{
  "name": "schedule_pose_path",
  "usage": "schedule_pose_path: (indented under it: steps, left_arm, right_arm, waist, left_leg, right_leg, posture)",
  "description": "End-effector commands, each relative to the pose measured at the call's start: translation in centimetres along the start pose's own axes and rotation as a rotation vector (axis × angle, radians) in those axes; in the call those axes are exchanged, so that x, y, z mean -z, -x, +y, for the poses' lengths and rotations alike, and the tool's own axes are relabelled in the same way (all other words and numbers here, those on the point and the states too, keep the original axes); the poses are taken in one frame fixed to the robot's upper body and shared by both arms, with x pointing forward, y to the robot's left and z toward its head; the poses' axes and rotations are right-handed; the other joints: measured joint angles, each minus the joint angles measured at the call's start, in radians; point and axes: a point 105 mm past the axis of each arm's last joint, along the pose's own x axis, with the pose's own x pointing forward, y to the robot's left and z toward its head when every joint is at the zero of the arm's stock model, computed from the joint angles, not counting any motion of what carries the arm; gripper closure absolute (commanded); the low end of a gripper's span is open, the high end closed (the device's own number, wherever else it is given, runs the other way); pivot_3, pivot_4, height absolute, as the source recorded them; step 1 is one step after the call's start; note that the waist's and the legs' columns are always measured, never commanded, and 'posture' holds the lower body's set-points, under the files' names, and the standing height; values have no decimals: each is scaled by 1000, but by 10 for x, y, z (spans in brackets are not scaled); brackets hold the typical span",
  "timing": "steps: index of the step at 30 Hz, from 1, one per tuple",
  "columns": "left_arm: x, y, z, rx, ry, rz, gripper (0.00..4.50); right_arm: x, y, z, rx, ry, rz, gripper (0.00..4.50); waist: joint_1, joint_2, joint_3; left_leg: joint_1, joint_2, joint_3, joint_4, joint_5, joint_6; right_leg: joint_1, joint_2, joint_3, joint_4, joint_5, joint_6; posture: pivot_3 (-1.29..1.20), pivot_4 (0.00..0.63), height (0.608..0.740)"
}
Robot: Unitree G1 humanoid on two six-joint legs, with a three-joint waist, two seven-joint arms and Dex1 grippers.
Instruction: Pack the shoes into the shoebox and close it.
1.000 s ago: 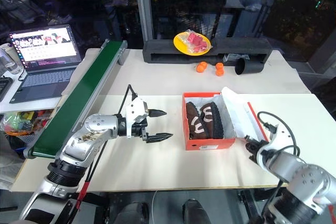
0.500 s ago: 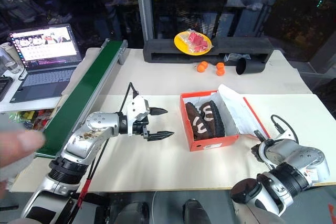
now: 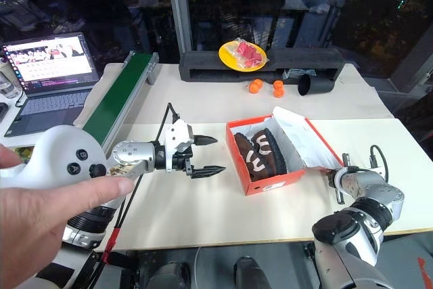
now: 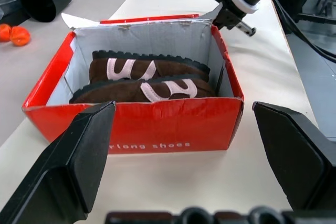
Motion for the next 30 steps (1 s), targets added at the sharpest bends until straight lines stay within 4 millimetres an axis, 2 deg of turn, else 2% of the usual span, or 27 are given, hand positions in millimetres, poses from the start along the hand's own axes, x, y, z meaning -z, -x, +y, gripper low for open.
schedule_pose_path:
  steps: [1, 2, 4, 6, 8, 11, 13, 14, 17, 20, 23, 26, 30]
  left_arm:
    - [-11, 0, 2, 8, -52, -22, 0]
    - [-11, 0, 3, 8, -55, -19, 0]
    - [-11, 1, 3, 11, -59, -15, 0]
    - [-11, 2, 4, 14, -65, -7, 0]
    - [-11, 2, 4, 15, -65, -5, 0]
    - [-11, 3, 3, 14, -64, -4, 0]
    - [-12, 2, 2, 13, -65, -5, 0]
    - [-12, 3, 2, 13, -65, -4, 0]
    - [-12, 4, 4, 9, -66, -1, 0]
    - [-12, 4, 5, 5, -69, 2, 0]
    - [-12, 4, 5, 5, -71, 3, 0]
    - [-12, 3, 4, 8, -72, 1, 0]
    - [-13, 2, 4, 9, -73, 0, 0]
  right_arm:
    - [-8, 8, 35, -223, -171, -62, 4447]
    - [-10, 14, 48, -299, -187, -81, 4447]
    - [-16, 38, 79, -492, -190, -143, 4447]
    - [-8, 76, 115, -717, -159, -162, 4447]
    - [6, 123, 141, -945, -111, -156, 4447]
    - [37, 178, 153, -1165, 94, -121, 4447]
    - [71, 205, 144, -1230, 431, -74, 4447]
    - [88, 209, 137, -1219, 584, -39, 4447]
    - [120, 203, 114, -1120, 964, 59, 4447]
    - [135, 193, 98, -1021, 1207, 161, 4447]
    - [137, 180, 92, -925, 1358, 182, 4447]
    - [137, 150, 82, -737, 1554, 183, 4447]
    - [147, 117, 64, -607, 1651, 256, 4447]
  waist:
    - [-1, 0, 0]
    - [-2, 2, 1]
    - [-2, 8, 5]
    - [0, 17, 10]
    - [1, 21, 12]
    - [6, 22, 13]
    - [16, 22, 12]
    - [21, 22, 12]
    - [24, 21, 12]
    - [24, 21, 12]
    - [26, 21, 13]
    - [27, 20, 13]
    - [31, 20, 12]
  left_leg:
    - [0, 0, 0, 0, 0, 0]
    - [-2, 0, 0, 0, 0, 0]
    - [-3, 0, 0, 0, 0, 0]
    - [-6, 0, -1, -1, 0, 0]
    - [-8, 0, -1, -1, 0, 0]
    - [-9, 0, -4, -4, 0, 0]
    - [-9, 0, -5, -7, 0, 0]
    - [-9, -1, -6, -8, 0, 0]
    - [-9, -2, -4, -8, 0, 0]
    - [-8, -2, -3, -6, 1, 1]
    - [-7, -2, -3, -6, 2, 3]
    - [-7, -3, -3, -6, 2, 3]
    - [-8, -3, -4, -6, 2, 3]
  right_leg:
    - [-1, 0, 0, 0, -1, 1]
    - [-3, 0, 0, 1, -1, 2]
    - [-5, 0, 1, 2, 0, 1]
    - [-7, 0, 0, 3, 2, -2]
    - [-9, 0, 0, 4, 2, -2]
    - [-11, 1, -2, 4, 2, -2]
    - [-10, 1, -3, 3, 2, -3]
    - [-10, 1, -3, 2, 1, -3]
    - [-10, -1, -2, 1, 1, -4]
    - [-10, -1, -1, 2, 1, -4]
    - [-8, -1, -1, 2, 1, -4]
    - [-8, -1, -1, 1, 1, -4]
    - [-9, -1, -1, 1, 1, -4]
  posture:
    - [0, 150, 719]
    - [0, 150, 719]
    - [0, 150, 719]
    - [0, 150, 719]
    - [0, 150, 719]
    - [0, 150, 719]
    - [0, 150, 719]
    - [0, 150, 719]
    - [0, 150, 719]
    - [0, 150, 719]
    - [0, 150, 719]
    - [0, 150, 719]
    - [0, 150, 719]
